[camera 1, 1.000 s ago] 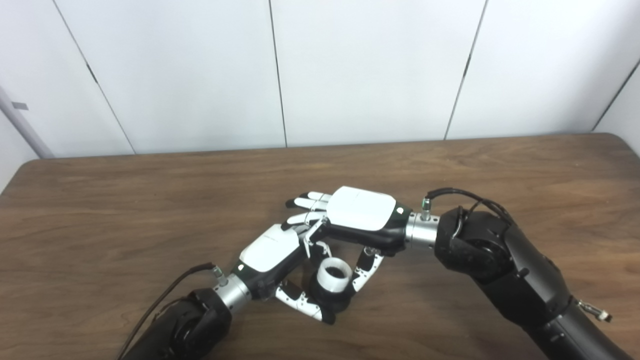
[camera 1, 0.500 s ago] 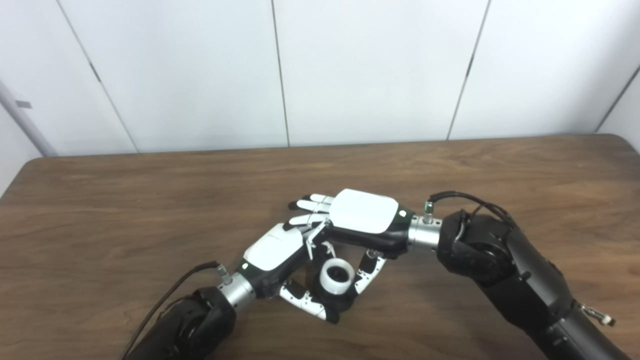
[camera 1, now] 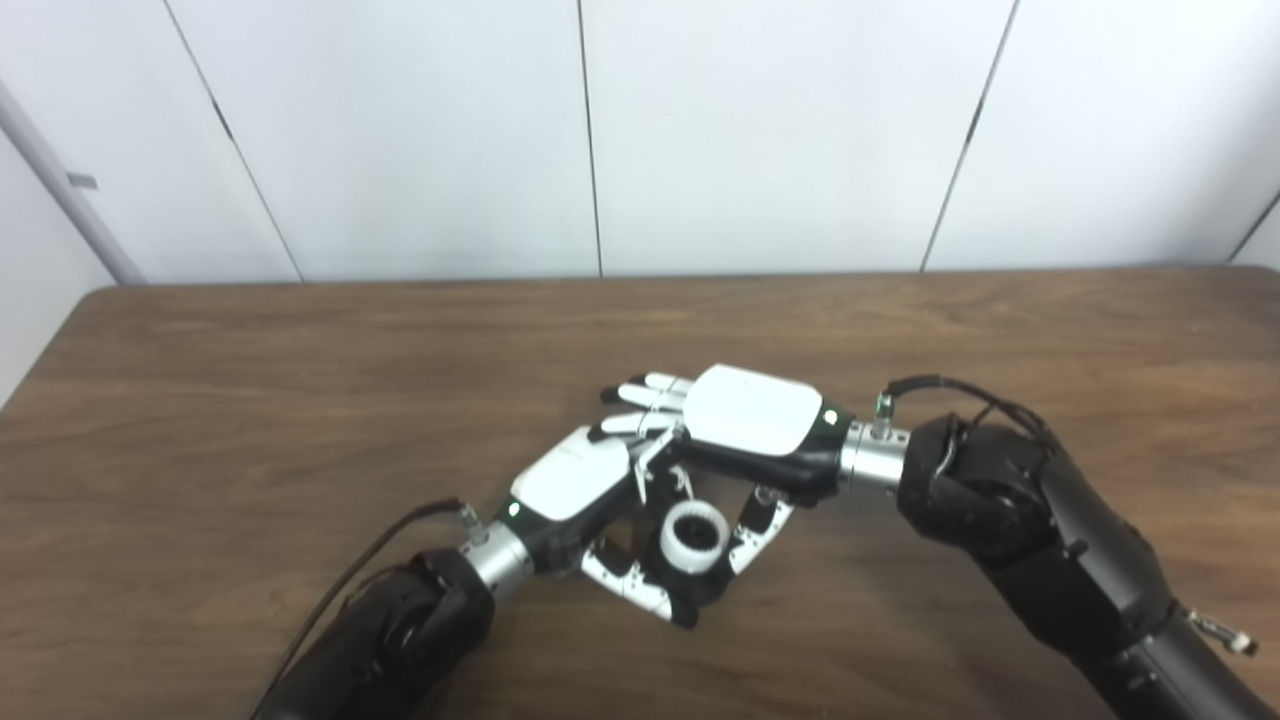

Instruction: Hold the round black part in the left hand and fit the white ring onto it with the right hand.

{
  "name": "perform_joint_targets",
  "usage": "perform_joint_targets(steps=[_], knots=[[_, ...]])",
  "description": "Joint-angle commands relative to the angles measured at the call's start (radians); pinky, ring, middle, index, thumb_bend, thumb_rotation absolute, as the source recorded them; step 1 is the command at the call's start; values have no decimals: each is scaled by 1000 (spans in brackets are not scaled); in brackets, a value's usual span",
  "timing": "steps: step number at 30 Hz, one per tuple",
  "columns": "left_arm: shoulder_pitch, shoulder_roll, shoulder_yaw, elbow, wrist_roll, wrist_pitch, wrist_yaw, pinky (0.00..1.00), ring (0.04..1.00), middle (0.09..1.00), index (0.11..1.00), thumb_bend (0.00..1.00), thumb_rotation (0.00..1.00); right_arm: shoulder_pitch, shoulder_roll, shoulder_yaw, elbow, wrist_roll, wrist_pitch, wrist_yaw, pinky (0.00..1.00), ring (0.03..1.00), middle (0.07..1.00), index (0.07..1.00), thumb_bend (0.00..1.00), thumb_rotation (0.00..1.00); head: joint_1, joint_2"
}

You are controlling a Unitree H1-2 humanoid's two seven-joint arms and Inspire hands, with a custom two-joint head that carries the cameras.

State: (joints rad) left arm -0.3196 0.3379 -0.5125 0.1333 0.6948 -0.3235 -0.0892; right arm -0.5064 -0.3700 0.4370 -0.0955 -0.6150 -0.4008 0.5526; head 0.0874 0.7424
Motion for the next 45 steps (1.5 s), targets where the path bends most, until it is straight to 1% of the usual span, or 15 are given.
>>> perform_joint_targets(steps=[1,5,10,16,20,23,26,28,33,37,41,42,43,44,45], knots=[[-4,-18,-23,-5,33,8,-44,1000,1000,905,482,525,60,-13,-8,4,-1,9,-18,-10,1000,1000,902,480,526,139,1,0],[-8,-24,-22,2,31,7,-42,1000,1000,907,481,525,60,-5,-9,5,10,8,-29,-20,1000,1000,891,479,525,140,9,0],[-9,-30,-20,3,39,7,-34,1000,1000,908,481,525,60,3,-14,10,14,9,-25,-22,1000,1000,895,480,525,138,17,1],[-10,-35,-20,0,43,14,-42,1000,1000,901,481,525,60,7,-21,18,3,10,-2,-5,1000,1000,898,480,525,137,23,3],[-10,-40,-22,4,52,18,-37,1000,1000,895,481,525,61,9,-24,22,3,11,-1,-3,1000,1000,895,481,526,139,23,5],[-13,-42,-24,6,61,20,-35,1000,1000,899,480,525,61,12,-25,24,2,32,13,10,1000,1000,903,482,526,144,25,7],[-17,-45,-25,17,74,9,-17,1000,1000,902,480,525,62,11,-28,27,-7,46,34,30,1000,1000,922,486,524,154,32,8],[-20,-49,-24,25,78,10,-9,1000,1000,904,479,526,62,11,-29,29,-7,52,33,29,1000,1000,923,486,524,155,35,7],[-28,-54,-23,24,86,23,-22,1000,1000,895,477,526,62,12,-34,36,-6,73,34,35,1000,1000,932,488,523,153,39,9],[-33,-59,-22,29,91,33,-23,1000,1000,881,477,526,61,11,-41,44,-17,67,52,52,1000,1000,947,489,523,151,41,11],[-39,-64,-21,41,91,35,-21,1000,1000,881,477,525,60,12,-47,46,-21,63,55,58,1000,1000,963,490,523,150,41,11],[-39,-66,-21,43,91,36,-19,1000,1000,881,477,525,60,12,-48,46,-21,63,54,59,1000,1000,966,528,757,186,40,11],[-40,-66,-20,45,91,36,-19,1000,1000,881,477,525,60,13,-49,47,-19,62,52,60,1000,1000,968,551,902,209,42,10],[-41,-67,-21,46,94,37,-18,1000,1000,881,477,525,60,14,-51,46,-19,61,51,59,1000,1000,971,561,951,218,43,11],[-42,-67,-21,47,97,38,-17,1000,1000,880,477,525,60,15,-52,45,-19,61,50,58,1000,1000,973,569,976,223,43,11]])
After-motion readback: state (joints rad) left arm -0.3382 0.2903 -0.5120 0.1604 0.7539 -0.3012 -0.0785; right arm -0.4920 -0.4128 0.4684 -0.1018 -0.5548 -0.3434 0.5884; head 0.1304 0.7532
